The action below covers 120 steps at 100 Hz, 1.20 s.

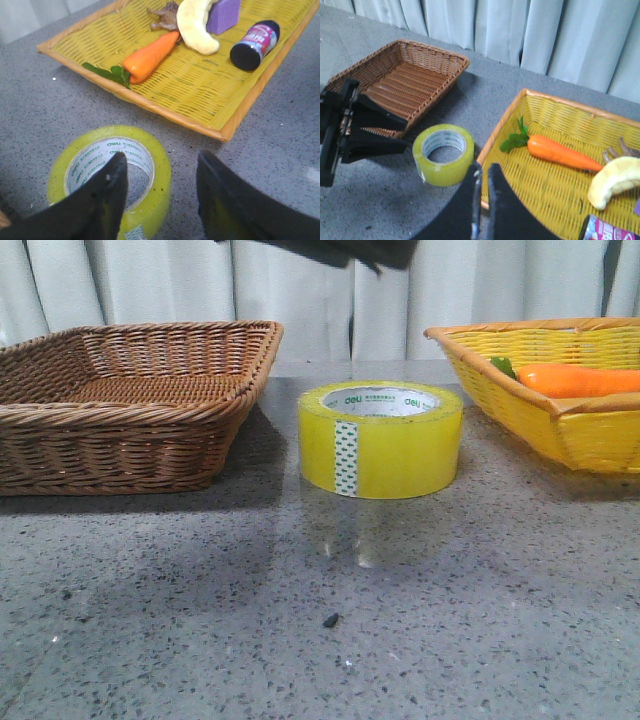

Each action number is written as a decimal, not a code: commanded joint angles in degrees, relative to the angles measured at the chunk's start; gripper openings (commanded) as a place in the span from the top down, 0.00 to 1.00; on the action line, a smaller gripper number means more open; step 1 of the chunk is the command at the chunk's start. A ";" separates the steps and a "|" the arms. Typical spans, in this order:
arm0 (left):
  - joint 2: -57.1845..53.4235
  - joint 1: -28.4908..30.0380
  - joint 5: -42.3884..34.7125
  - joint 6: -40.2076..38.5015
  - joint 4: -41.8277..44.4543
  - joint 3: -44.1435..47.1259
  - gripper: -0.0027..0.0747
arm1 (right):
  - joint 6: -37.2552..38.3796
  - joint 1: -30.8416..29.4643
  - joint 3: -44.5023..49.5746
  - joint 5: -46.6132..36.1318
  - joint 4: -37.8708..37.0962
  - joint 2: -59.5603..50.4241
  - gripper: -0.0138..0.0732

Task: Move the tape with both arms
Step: 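Lower the left gripper onto the tape roll and grasp its rim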

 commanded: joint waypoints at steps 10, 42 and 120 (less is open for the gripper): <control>3.58 -0.41 -0.57 -0.05 1.62 -5.80 0.57 | 0.30 -0.16 1.01 -2.71 -2.08 -1.11 0.93; 12.99 -0.62 5.59 -0.05 3.69 -14.66 0.57 | 0.30 -0.16 1.01 -2.27 -1.86 -1.11 0.93; 19.07 -0.04 8.53 -0.05 5.17 -16.97 0.66 | 0.30 -0.16 1.01 -1.55 0.13 -1.11 0.93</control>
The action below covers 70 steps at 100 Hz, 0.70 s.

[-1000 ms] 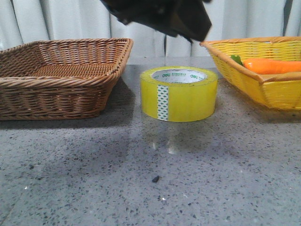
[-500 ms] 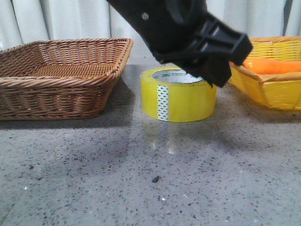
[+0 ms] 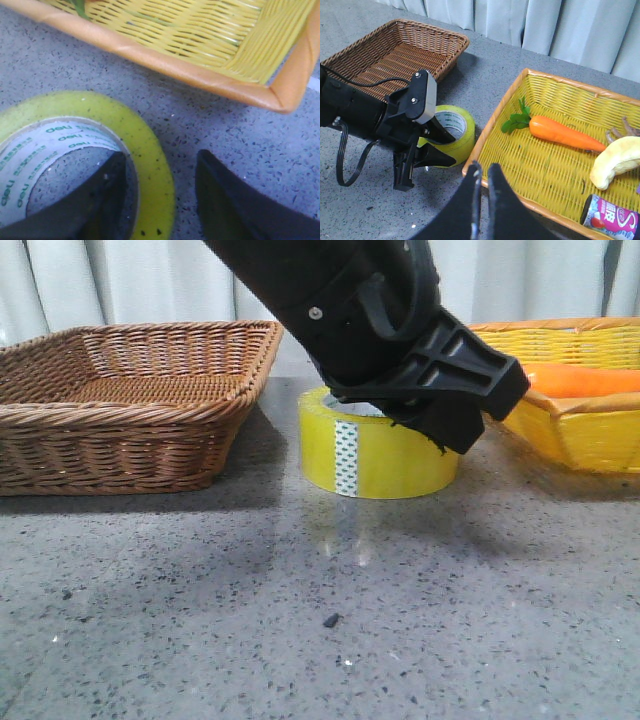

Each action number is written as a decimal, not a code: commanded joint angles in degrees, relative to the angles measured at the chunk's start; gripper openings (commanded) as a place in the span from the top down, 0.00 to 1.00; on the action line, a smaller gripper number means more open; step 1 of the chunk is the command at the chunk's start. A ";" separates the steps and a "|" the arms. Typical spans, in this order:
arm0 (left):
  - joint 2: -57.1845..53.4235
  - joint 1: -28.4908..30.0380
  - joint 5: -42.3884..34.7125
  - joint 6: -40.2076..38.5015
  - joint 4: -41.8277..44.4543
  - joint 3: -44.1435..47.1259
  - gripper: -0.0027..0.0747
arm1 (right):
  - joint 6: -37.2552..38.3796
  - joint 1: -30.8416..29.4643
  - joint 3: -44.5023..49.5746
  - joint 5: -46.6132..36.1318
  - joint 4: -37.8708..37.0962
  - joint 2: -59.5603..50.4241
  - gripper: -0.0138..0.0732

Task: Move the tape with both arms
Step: 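Lower the left gripper onto the tape roll and grasp its rim, then lift the tape roll with the left gripper toward the brown basket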

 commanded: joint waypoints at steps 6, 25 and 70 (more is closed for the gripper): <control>-2.50 0.12 -2.69 -0.05 -0.36 -1.78 0.70 | 0.17 -0.16 -1.11 -3.45 -0.72 0.33 0.93; -2.50 0.12 -3.04 -0.05 -0.36 -1.78 0.81 | 0.17 -0.16 -1.11 -3.07 -0.72 0.33 0.93; -4.45 0.12 -2.40 -0.05 -0.10 -3.46 0.99 | 0.17 -0.16 -1.11 -3.07 -0.72 0.33 0.93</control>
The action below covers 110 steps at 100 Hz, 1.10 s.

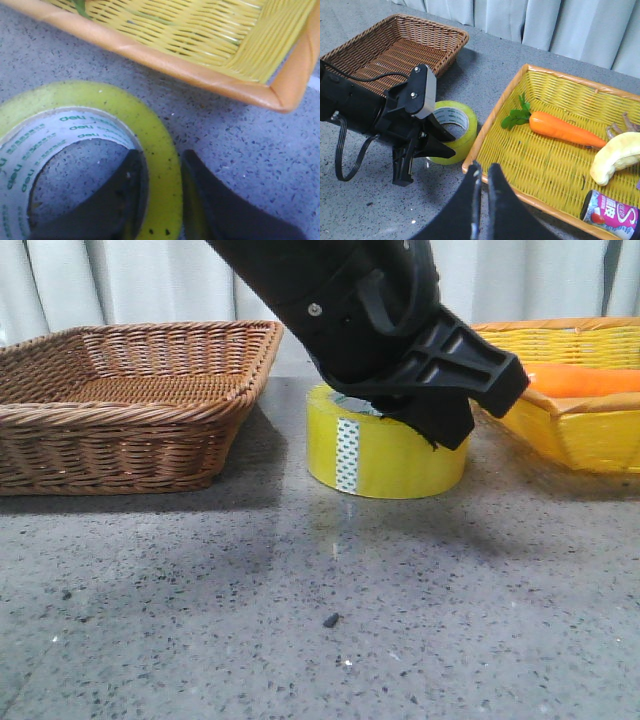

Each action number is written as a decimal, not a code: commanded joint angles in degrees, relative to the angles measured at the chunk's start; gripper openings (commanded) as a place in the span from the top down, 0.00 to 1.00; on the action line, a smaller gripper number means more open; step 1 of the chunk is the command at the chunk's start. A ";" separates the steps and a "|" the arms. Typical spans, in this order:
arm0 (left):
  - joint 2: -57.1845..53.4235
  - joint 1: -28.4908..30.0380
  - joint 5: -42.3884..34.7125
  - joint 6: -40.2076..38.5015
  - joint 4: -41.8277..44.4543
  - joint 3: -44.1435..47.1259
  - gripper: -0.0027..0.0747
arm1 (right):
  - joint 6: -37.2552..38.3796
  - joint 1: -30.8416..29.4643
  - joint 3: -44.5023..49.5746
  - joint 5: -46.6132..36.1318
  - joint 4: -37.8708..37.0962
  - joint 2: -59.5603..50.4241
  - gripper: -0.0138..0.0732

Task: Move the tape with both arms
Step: 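Lift the tape roll with the left gripper toward the brown basket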

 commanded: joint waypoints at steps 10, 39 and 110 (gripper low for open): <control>-5.26 0.15 -2.30 -0.05 1.77 -4.44 0.99 | 0.17 -0.16 -1.20 -3.73 -0.83 0.33 0.93; -7.39 4.68 7.79 -0.29 2.61 -11.57 0.99 | 0.17 -0.16 -1.20 -3.73 -1.09 0.33 0.93; -15.73 20.30 15.40 -0.40 2.42 -4.91 0.99 | 0.17 -0.16 -1.20 -3.62 -1.09 0.33 0.93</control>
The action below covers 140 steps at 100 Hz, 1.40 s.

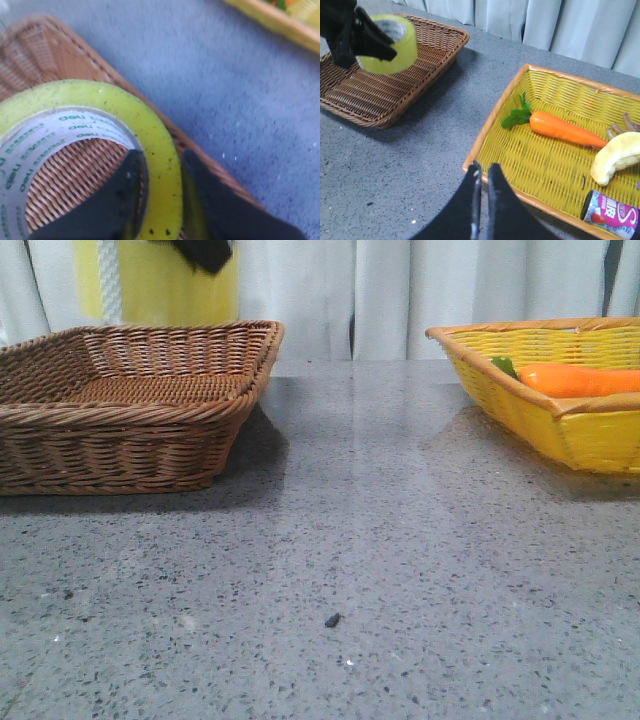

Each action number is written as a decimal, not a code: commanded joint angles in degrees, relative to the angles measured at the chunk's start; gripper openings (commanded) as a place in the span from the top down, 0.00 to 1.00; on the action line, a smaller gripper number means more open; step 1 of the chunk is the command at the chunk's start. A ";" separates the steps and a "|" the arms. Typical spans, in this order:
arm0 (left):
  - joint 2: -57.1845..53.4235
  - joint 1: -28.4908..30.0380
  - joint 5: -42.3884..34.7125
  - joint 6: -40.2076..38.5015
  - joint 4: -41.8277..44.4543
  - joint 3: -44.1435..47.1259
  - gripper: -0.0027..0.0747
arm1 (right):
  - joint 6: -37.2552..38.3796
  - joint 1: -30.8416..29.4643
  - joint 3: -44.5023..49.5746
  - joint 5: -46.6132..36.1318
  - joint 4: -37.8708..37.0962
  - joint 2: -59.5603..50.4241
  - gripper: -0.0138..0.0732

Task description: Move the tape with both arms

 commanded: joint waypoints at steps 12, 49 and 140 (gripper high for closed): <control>-2.75 0.53 -13.01 -0.41 -1.19 7.32 0.99 | 0.17 -0.16 -1.20 -3.62 -1.09 0.33 0.93; -2.75 1.04 -17.63 -0.41 -1.77 12.65 0.99 | 0.17 -0.16 -1.20 -3.62 -1.09 0.33 0.93; -28.89 2.04 -21.09 -0.56 -8.74 20.06 1.00 | 0.17 -0.16 11.51 -16.27 -12.34 -20.01 0.93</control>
